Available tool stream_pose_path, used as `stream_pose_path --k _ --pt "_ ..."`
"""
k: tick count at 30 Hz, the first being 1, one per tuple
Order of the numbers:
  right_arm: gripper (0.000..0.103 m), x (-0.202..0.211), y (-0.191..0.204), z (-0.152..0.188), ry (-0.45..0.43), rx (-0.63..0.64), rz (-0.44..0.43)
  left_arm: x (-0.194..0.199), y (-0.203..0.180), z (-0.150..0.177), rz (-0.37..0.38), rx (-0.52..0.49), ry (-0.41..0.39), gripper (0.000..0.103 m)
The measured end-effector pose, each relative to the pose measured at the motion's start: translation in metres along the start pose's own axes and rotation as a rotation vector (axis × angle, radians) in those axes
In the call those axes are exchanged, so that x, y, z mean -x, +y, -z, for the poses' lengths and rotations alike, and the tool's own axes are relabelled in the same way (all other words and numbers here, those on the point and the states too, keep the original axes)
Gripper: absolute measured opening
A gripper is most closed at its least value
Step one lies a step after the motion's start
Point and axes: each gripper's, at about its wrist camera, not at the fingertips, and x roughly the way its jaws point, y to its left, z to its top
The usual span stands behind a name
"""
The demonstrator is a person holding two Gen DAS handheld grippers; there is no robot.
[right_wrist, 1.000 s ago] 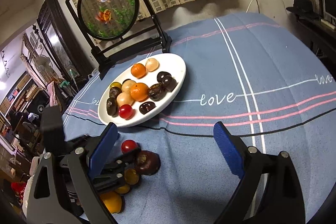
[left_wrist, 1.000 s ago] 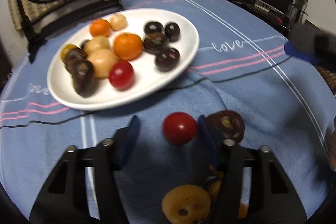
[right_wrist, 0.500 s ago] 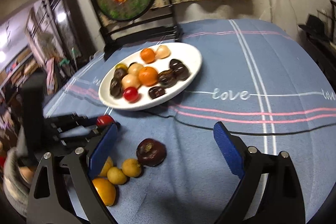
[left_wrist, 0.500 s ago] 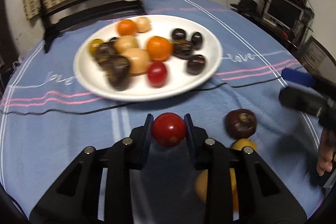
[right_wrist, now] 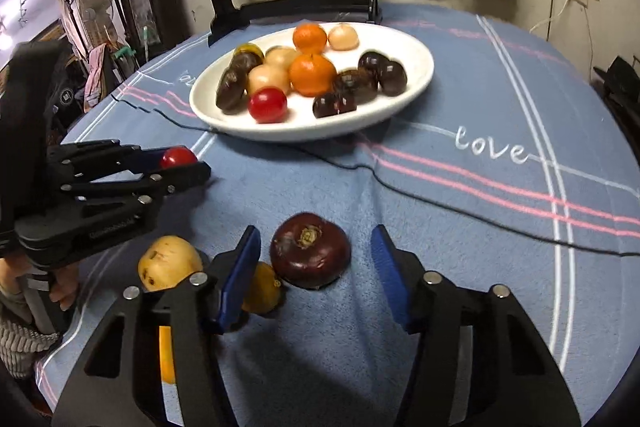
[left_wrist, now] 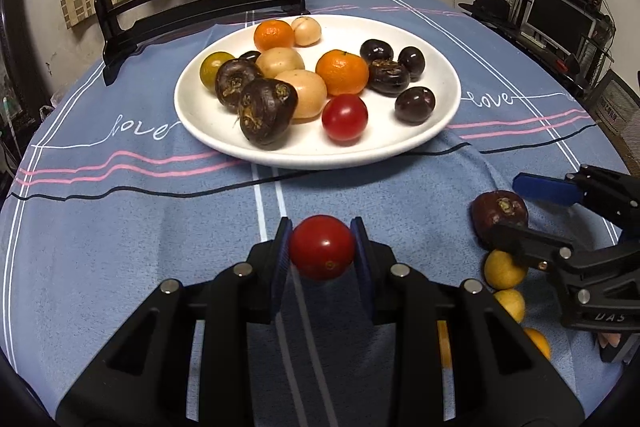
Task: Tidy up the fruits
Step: 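Grasp the large dark brown fruit with the right tool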
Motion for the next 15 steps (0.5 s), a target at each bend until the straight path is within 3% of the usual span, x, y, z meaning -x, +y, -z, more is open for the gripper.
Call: stream_pose_path --k 8,12,15 --pt "0.048 0.001 -0.01 -0.003 0.028 -0.031 -0.027 -0.004 -0.001 0.003 -0.003 -0.006 0.017 0.031" --pt "0.048 0.001 -0.003 0.0 0.006 0.069 0.157 -0.004 -0.002 0.003 -0.006 -0.006 0.019 0.031" --pt "0.047 -0.003 0.003 0.002 0.02 0.106 0.164 -0.004 -0.002 0.003 -0.004 -0.005 0.02 0.031"
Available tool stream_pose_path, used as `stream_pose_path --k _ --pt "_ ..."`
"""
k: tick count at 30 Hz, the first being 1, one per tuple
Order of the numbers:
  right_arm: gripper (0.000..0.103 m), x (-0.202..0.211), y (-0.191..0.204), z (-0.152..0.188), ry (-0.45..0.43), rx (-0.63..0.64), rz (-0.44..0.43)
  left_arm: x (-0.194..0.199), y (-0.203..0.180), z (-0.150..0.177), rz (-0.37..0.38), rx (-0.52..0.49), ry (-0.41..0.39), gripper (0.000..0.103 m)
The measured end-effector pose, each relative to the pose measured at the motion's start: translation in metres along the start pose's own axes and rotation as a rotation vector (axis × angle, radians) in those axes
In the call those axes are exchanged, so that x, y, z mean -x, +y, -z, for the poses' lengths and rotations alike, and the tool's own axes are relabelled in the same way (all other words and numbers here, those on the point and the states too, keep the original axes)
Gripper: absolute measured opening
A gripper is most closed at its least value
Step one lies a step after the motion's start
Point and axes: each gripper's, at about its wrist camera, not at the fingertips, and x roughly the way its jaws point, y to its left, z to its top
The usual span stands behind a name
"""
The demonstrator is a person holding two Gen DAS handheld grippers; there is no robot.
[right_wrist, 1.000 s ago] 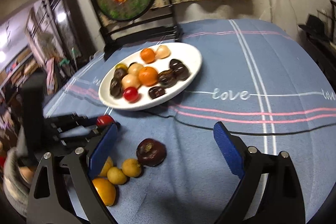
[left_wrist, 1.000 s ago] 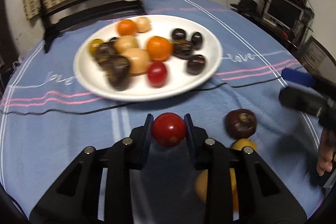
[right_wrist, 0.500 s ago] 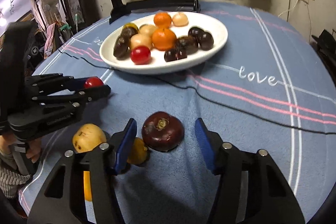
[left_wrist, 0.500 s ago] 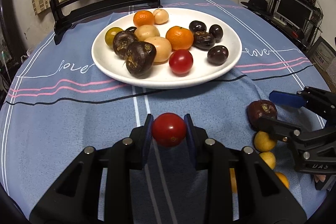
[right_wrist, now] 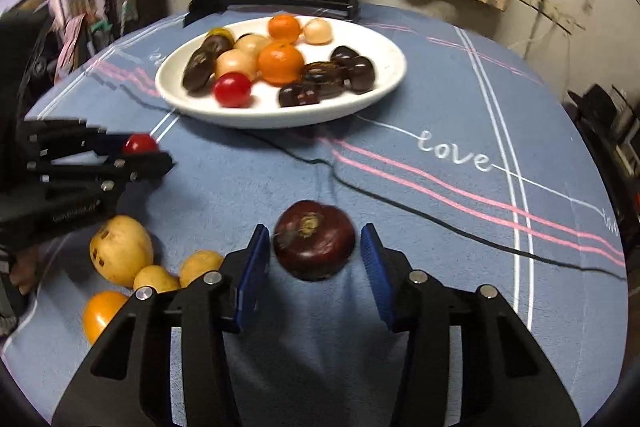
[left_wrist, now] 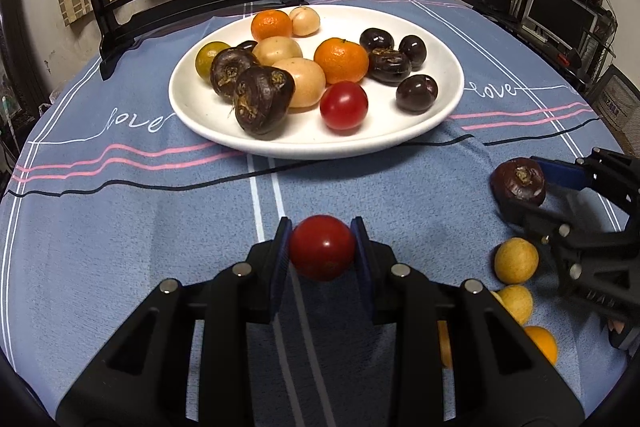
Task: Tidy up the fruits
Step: 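Grasp the large dark brown fruit with the right tool, then place the tomato on the plate with left tool while right tool places dark fruit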
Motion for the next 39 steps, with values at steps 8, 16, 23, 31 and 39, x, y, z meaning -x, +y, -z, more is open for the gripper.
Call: stream_pose_path --k 8,16,23,31,39 --pt "0.043 0.001 -0.011 0.0 -0.012 -0.05 -0.043 0.0 0.0 0.0 0.0 0.0 -0.001 0.031" --pt "0.043 0.003 -0.011 0.0 -0.027 -0.057 -0.052 0.006 -0.004 -0.001 -0.005 -0.015 -0.038 0.03" --pt "0.043 0.007 -0.014 -0.001 -0.044 -0.071 -0.058 0.022 -0.006 -0.004 -0.054 -0.019 -0.117 0.03" --pt "0.043 0.018 -0.017 -0.002 -0.083 -0.094 -0.068 0.035 -0.006 -0.007 -0.091 -0.023 -0.175 0.03" --pt "0.043 0.037 -0.023 -0.008 -0.135 -0.125 -0.104 0.048 -0.004 -0.015 -0.1 -0.013 -0.22 0.03"
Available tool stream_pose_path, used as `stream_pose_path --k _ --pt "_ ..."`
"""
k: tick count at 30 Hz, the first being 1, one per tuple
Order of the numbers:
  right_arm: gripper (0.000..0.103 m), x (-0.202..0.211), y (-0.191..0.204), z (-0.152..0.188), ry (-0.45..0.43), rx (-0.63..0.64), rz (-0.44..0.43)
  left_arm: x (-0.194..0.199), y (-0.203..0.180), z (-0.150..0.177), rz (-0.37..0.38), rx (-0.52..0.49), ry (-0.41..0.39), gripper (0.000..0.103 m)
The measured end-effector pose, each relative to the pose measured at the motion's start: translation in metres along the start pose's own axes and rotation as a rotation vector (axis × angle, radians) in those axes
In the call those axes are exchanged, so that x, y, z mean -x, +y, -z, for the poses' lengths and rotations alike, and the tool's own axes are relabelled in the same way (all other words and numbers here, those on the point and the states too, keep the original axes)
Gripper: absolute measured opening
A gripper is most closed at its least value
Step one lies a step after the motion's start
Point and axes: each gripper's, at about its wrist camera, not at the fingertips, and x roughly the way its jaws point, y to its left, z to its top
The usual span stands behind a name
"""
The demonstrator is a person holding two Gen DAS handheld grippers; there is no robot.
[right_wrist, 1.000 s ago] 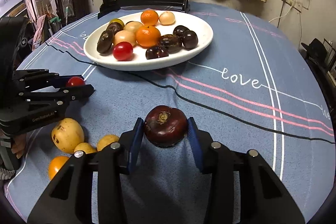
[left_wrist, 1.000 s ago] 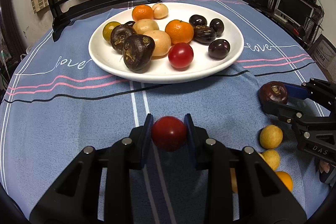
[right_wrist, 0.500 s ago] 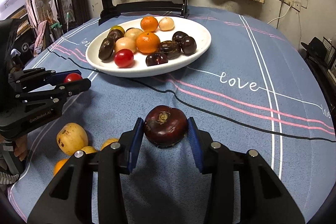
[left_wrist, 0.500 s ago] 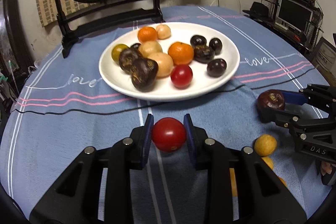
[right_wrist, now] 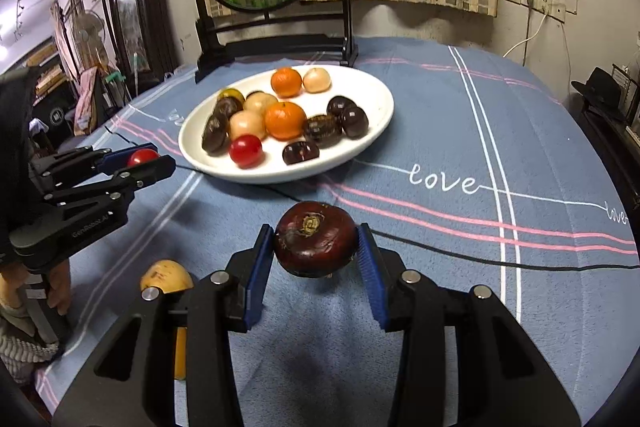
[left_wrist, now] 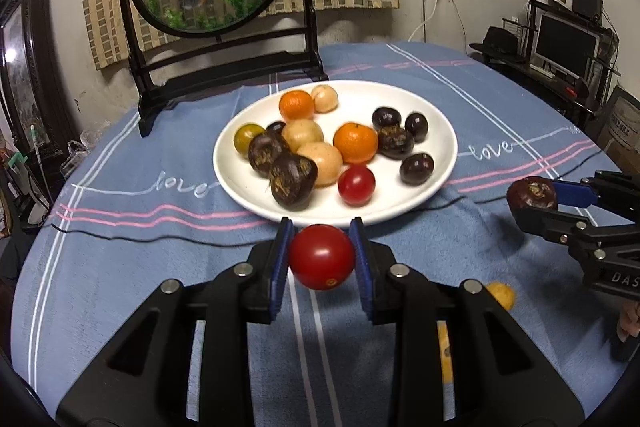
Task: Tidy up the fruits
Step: 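Place the tomato on the plate with left tool while right tool places dark fruit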
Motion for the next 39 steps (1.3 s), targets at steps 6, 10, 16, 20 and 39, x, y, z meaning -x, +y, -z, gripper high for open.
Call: stream_pose_path --k 6,10,16,20,39 --pt "0.043 0.001 -0.004 -0.027 -0.016 -0.007 -0.016 -0.008 -0.007 -0.024 -0.017 -0.036 -0.018 0.03" --pt "0.043 -0.004 -0.006 -0.051 -0.031 -0.001 -0.016 -0.019 -0.013 -0.04 -0.024 -0.053 -0.036 0.03" --pt "0.043 -0.029 -0.009 -0.081 -0.041 -0.03 -0.036 -0.043 -0.01 -0.056 -0.026 -0.03 -0.027 0.03" --pt "0.043 -0.051 -0.004 -0.095 -0.031 -0.027 -0.052 -0.056 -0.007 -0.062 -0.024 -0.012 -0.012 0.03" --pt "0.066 -0.095 -0.005 -0.111 -0.014 -0.013 -0.037 -0.09 0.002 -0.068 -0.057 0.003 0.003 0.06"
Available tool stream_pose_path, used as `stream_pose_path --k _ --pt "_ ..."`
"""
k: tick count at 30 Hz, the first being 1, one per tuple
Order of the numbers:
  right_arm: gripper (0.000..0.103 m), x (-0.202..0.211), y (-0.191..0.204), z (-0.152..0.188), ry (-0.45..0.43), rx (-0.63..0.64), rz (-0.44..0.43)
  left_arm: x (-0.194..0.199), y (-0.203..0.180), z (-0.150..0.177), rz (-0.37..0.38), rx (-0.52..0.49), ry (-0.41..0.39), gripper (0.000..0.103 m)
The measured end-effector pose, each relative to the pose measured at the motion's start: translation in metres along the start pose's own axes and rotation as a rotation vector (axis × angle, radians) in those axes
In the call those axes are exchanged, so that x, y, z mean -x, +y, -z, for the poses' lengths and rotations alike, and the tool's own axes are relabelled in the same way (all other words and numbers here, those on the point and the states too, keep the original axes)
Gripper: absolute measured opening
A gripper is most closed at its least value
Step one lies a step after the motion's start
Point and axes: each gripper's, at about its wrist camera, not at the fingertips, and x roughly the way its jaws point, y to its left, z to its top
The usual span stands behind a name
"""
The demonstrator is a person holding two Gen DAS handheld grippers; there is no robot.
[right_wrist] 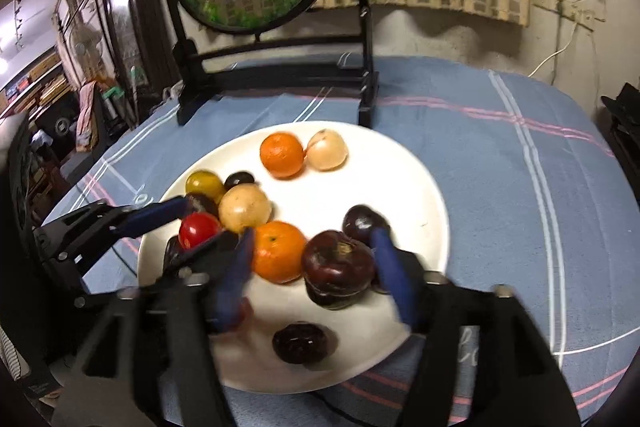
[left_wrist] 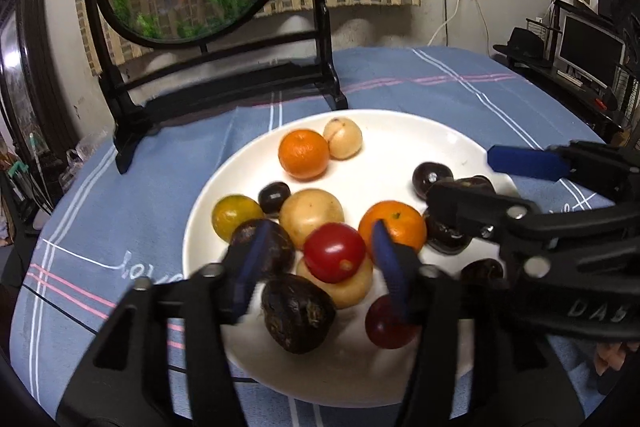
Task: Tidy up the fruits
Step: 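Place the tomato on the plate with left tool while right tool places dark fruit, then grasp the pale yellow fruit with the left tool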
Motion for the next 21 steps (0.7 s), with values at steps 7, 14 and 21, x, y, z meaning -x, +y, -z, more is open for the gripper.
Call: stream_pose_path --k 7,14,21 --pt "0.066 0.026 -0.003 0.002 -0.039 -0.029 -0.018 0.021 -0.001 0.002 -0.002 -0.006 -0.035 0.061" --pt "0.066 0.057 -0.002 0.023 -0.05 -0.06 -0.018 0.051 0.008 0.014 -0.001 0.023 -0.072 0.069" --pt "0.071 0.1 -0.013 0.063 -0.102 -0.154 -0.056 0.085 0.043 0.052 -0.016 0.098 -0.076 0.092"
